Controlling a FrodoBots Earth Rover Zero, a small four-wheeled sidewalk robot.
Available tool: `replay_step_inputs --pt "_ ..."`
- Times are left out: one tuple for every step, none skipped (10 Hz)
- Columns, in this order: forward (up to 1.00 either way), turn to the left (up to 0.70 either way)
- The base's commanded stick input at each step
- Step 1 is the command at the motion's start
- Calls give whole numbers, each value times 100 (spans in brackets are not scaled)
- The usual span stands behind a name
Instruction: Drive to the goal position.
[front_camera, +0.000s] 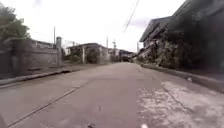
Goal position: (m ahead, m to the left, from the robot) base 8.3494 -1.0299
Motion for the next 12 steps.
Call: replay_step_inputs --pt "100 -37" --pt "100 -37" --pt "100 -29" --pt "100 0" --pt "100 0" --pt "100 0" --pt "100 0" --pt "100 -3" --pt "100 -8" --pt "100 -35" --pt "100 -38" --pt "100 -38"
